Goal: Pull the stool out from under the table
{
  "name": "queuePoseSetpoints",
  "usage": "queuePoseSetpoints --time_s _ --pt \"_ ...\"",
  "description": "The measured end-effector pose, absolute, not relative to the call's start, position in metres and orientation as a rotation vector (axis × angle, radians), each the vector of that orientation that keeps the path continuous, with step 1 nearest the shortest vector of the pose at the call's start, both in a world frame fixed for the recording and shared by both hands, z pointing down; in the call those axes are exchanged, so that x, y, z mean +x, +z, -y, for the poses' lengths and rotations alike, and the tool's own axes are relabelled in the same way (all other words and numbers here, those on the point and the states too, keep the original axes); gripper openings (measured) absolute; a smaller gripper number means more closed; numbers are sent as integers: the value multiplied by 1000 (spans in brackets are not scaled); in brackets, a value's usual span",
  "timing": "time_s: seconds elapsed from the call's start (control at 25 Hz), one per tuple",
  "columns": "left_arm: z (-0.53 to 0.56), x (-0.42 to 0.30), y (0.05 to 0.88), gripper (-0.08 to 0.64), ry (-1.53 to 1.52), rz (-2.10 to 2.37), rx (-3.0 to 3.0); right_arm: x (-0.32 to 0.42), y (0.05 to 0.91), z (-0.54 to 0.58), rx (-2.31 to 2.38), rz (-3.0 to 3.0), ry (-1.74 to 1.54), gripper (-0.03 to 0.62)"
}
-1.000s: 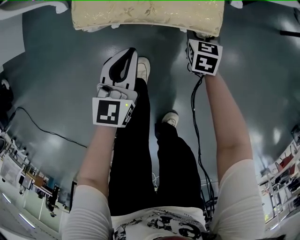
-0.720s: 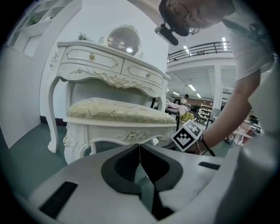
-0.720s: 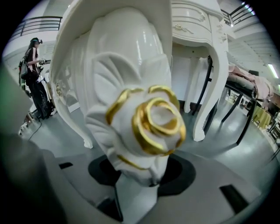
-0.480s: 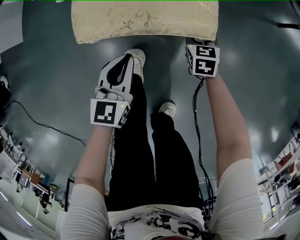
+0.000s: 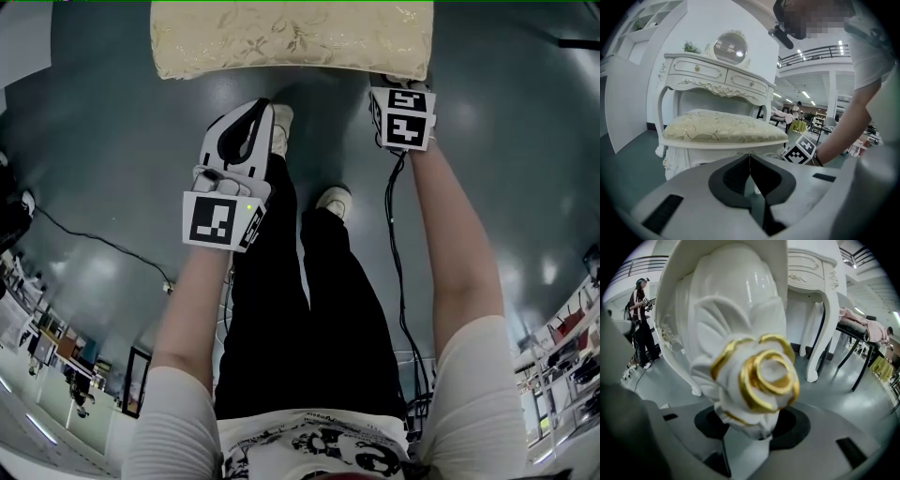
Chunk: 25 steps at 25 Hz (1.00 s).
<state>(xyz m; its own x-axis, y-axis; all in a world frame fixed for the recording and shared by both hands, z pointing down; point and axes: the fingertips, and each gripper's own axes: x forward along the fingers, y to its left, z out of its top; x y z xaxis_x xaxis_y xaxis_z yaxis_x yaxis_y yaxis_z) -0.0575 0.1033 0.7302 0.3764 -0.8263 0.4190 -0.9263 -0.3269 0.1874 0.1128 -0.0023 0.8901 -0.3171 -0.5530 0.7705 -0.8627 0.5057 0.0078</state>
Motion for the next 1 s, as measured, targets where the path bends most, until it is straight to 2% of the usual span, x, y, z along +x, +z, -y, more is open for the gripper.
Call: queuePoseSetpoints --time_s 0.24,0.4,0.48,0.56,0.64,1.0 --pt "-126 -49 722 20 376 1479 2234 119 878 -12 1037 2004 494 253" --pt "-131 -43 726 20 399 1438 2238 136 880 -36 1047 1853 622 253" --pt "-129 -41 720 21 419 1413 2252 140 872 -53 1041 1780 692 205" --pt "-123 -40 703 21 426 1393 2274 141 852 -63 1073 1746 733 90" --pt "-111 -44 679 21 409 1402 2280 138 822 -65 1112 1746 770 43" --pt "-66 -75 546 20 352 1490 2265 112 654 -42 1198 1784 834 17"
